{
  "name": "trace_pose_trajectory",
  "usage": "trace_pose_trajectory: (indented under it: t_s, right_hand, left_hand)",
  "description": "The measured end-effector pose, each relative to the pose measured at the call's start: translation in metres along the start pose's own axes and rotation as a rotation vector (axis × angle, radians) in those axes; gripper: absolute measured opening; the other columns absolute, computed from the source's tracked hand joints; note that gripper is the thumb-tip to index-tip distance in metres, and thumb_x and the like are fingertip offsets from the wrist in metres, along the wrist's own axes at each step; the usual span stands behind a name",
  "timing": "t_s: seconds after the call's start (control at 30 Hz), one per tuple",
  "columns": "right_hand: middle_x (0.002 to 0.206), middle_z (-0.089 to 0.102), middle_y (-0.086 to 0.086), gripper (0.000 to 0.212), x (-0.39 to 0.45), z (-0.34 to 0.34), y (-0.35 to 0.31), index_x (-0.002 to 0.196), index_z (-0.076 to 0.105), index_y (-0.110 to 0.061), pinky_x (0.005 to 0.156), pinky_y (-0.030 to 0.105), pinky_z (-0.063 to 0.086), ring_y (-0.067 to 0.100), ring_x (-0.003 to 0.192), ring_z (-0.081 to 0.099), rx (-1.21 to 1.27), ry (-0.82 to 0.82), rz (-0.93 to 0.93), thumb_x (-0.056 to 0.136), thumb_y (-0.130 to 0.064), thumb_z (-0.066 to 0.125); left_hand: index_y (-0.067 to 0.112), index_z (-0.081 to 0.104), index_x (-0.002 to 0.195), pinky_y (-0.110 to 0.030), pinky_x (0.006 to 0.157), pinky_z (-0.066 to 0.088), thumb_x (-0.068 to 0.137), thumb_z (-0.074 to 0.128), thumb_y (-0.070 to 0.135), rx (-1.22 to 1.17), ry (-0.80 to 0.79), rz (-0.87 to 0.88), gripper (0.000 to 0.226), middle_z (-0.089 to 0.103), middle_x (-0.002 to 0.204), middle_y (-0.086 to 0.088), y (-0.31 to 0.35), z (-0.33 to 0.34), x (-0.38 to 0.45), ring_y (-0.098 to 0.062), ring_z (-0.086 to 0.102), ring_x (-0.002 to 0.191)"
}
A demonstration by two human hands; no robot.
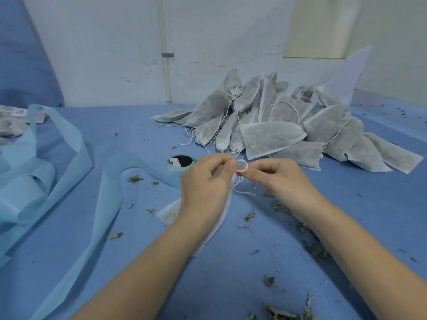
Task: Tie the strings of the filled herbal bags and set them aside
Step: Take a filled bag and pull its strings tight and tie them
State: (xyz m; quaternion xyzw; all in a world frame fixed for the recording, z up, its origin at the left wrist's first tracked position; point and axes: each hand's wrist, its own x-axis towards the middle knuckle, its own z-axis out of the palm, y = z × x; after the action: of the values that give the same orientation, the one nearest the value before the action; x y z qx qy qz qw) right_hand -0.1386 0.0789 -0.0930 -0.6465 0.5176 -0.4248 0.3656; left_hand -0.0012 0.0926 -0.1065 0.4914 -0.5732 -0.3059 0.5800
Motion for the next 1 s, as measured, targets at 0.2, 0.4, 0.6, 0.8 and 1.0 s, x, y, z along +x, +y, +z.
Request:
trace_pose_trajectory:
  t_s: [0.2,0.4,0.6,0.8,1.0]
  right_hand:
    - [0.045,0.042,-0.016,0.016,0.002,-0.012,-0.002,0.076,0.072,-0.012,0.039,0.012,0.023,0.004,0.042,0.029,0.147,-0.059,0.171,0.078,-0.028,0.073]
    - [0.055,0.043,-0.006,0.022,0.004,-0.01,0.002,0.066,0.074,-0.013,0.043,0.019,0.016,0.006,0.047,0.025,0.522,-0.132,0.295,0.061,-0.034,0.076]
    - [0.06,0.066,-0.016,0.007,-0.005,0.003,0.003,0.083,0.078,-0.016,0.045,0.005,0.033,-0.005,0.044,0.049,0.224,0.073,0.05,0.079,-0.021,0.075]
    - [0.047,0.054,-0.019,0.008,-0.005,0.013,0.006,0.086,0.076,-0.014,0.042,0.006,0.031,-0.004,0.042,0.046,0.26,0.122,0.069,0.084,-0.018,0.07]
    - [0.057,0.037,-0.006,0.01,-0.003,0.021,0.004,0.067,0.076,-0.012,0.039,0.016,0.016,0.005,0.042,0.023,0.697,-0.03,0.322,0.074,-0.01,0.069]
  left_hand:
    - [0.016,0.072,0.081,-0.006,0.068,0.031,0.089,0.059,0.017,0.397,0.015,0.328,0.014,0.05,0.066,0.012,-0.001,0.006,-0.004,0.002,0.045,0.067]
    - [0.007,0.07,0.08,-0.022,0.072,0.03,0.087,0.062,0.007,0.566,0.119,0.382,0.01,0.062,0.076,-0.007,-0.006,0.011,-0.006,-0.025,0.055,0.075]
    - [0.011,0.069,0.087,-0.016,0.071,0.03,0.09,0.059,0.016,0.387,0.145,0.212,0.011,0.065,0.086,0.002,-0.004,0.01,-0.004,-0.011,0.053,0.082]
    - [0.017,0.066,0.085,-0.017,0.07,0.032,0.091,0.056,0.022,0.322,0.138,0.054,0.013,0.062,0.083,0.01,-0.003,0.009,-0.001,-0.008,0.052,0.083]
    - [0.018,0.064,0.083,-0.018,0.061,0.029,0.094,0.052,0.02,0.32,0.072,-0.034,0.016,0.062,0.08,0.007,-0.003,0.007,0.006,-0.011,0.051,0.079]
